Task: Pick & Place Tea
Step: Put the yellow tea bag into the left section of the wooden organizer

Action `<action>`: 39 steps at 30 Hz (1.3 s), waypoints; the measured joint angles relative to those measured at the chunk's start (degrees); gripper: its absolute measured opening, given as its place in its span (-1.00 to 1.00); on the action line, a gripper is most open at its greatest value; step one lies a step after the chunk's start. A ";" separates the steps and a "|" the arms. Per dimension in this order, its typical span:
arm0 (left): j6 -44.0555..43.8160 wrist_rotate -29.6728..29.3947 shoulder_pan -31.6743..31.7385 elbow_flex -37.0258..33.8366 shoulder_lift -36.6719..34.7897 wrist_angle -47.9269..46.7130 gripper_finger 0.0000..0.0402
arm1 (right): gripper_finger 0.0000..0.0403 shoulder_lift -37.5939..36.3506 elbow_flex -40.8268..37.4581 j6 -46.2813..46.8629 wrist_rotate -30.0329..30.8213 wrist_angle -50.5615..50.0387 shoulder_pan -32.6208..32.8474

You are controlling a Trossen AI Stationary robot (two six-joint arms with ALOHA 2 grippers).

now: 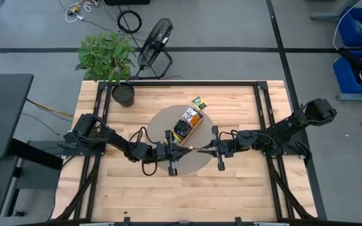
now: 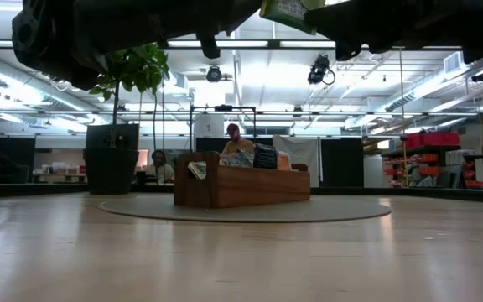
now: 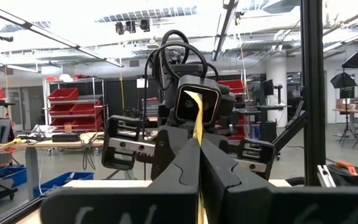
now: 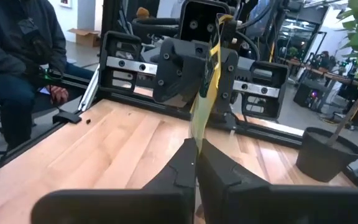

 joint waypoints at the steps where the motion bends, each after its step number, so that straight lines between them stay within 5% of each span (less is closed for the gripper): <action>1: 0.02 -0.01 0.00 -0.01 0.00 -0.06 -0.99 | -0.94 0.00 0.02 0.13 0.08 -0.18 0.00; 8: -0.06 -0.11 -0.05 -0.01 0.00 -3.30 -0.92 | -0.99 -0.04 0.09 2.58 0.08 -4.50 0.04; 15: -0.42 -1.56 -0.39 0.01 0.00 -6.70 -0.63 | -0.99 -0.09 0.02 6.05 0.13 -11.91 0.07; 24: -10.79 -0.94 0.50 -0.10 -5.35 -29.27 -0.09 | -1.00 -1.72 0.02 12.24 -0.03 -22.91 0.07; 31: -20.23 6.24 3.85 -0.03 -11.48 -45.15 0.20 | -1.00 -2.23 3.77 15.80 -1.40 -35.44 -0.02; 36: -24.62 17.36 7.03 2.95 -11.32 -50.88 0.27 | -1.00 -2.27 8.48 15.14 -1.55 -43.36 -0.23; 39: -25.61 18.77 7.90 5.12 -11.23 -55.25 0.27 | -1.00 -2.27 9.66 14.61 -2.72 -46.73 -0.68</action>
